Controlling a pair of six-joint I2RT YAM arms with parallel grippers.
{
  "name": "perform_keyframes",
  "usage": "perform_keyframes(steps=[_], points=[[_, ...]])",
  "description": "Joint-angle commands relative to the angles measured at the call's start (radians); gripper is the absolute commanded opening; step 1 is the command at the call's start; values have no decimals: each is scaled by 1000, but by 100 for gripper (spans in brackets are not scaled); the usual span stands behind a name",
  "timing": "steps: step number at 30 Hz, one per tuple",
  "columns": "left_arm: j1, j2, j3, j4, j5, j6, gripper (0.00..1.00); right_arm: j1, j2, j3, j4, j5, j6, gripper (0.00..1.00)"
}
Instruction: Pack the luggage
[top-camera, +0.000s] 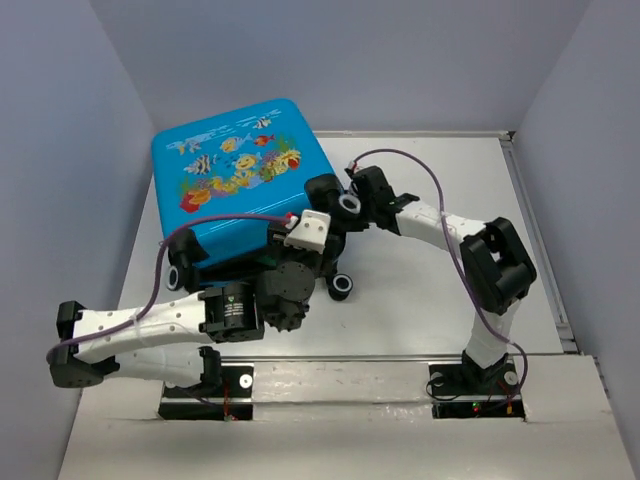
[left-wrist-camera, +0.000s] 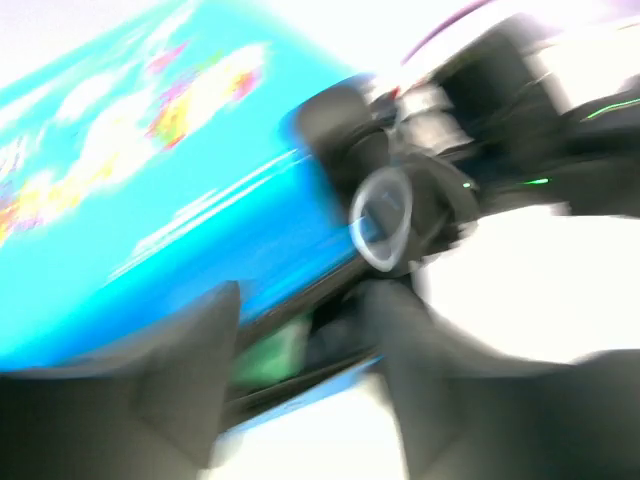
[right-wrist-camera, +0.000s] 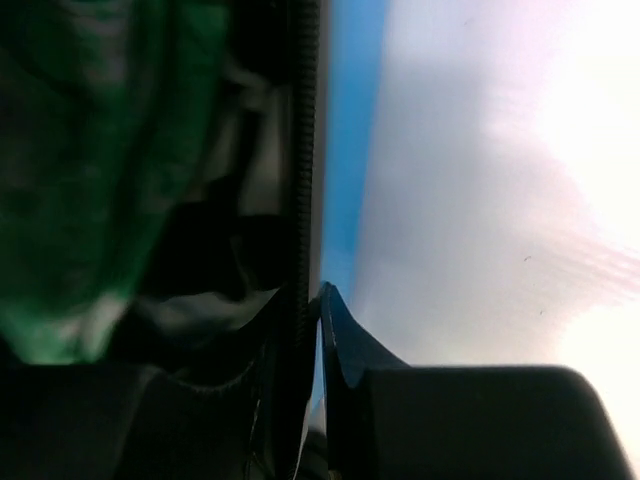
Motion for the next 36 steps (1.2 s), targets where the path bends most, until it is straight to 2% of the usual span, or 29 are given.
perform_keyframes(steps=[1,2,3,4,5,6,7,8,9,10,11,12,14,15,16,17,19,20,22,23,26,27,30,31,32,33,36], points=[[-101,-24,283,297,75,24,80,-89,-150,-140,39,-68,-74,19],[-101,-10,309,300,93,27,82,-115,-183,-164,36,-68,-68,30],[-100,-2,333,309,92,52,84,-164,-216,-189,33,-68,-59,45],[-100,7,367,330,71,90,85,-187,-283,-231,25,-65,-57,76],[-94,28,384,358,58,114,87,-206,-315,-247,14,-40,-60,87],[-80,41,427,358,49,147,87,-232,-351,-259,-15,-22,-65,92],[-57,54,458,342,48,145,87,-243,-419,-275,-23,-5,-69,97],[-26,88,497,303,58,121,87,-252,-453,-276,-33,1,-79,97],[65,101,562,201,89,45,86,-264,-487,-272,-59,18,-85,97],[122,116,585,146,192,-18,86,-264,-544,-266,-75,38,-86,97],[256,121,607,78,249,-66,86,-264,-566,-240,-93,93,-94,97],[325,124,601,50,303,-109,86,-264,-587,-223,-134,128,-96,95],[452,136,585,45,432,-174,85,-264,-654,-200,-152,162,-103,85],[573,153,599,26,472,-186,85,-264,-681,-194,-152,155,-109,72],[628,173,613,6,513,-203,85,-264,-707,-194,-150,133,-111,57],[687,200,631,-11,569,-217,85,-264,-734,-198,-149,104,-109,35],[796,301,702,-70,739,-256,86,-251,-799,-210,-142,-17,-111,9],[893,382,728,-99,855,-267,86,-182,-813,-213,-145,-40,-115,7],[983,471,835,-143,963,-275,86,-59,-834,-224,-153,-10,-131,7],[1052,568,885,-195,1006,-272,87,58,-833,-229,-155,-8,-141,7],[1129,715,1094,-260,1035,-250,88,226,-788,-244,-155,4,-143,8],[1175,818,1215,-302,1076,-250,88,321,-768,-243,-156,42,-160,10],[1261,1034,1414,-382,1172,-244,90,401,-681,-236,-165,102,-160,12],[1282,1085,1544,-399,1189,-249,90,426,-658,-238,-164,122,-162,17],[1305,1164,1587,-404,1237,-260,90,426,-617,-246,-165,147,-160,19],[1359,1190,1604,-375,1265,-276,90,426,-598,-250,-165,183,-162,20],[1417,1237,1495,-228,1403,-327,87,426,-529,-253,-167,227,-165,20]])
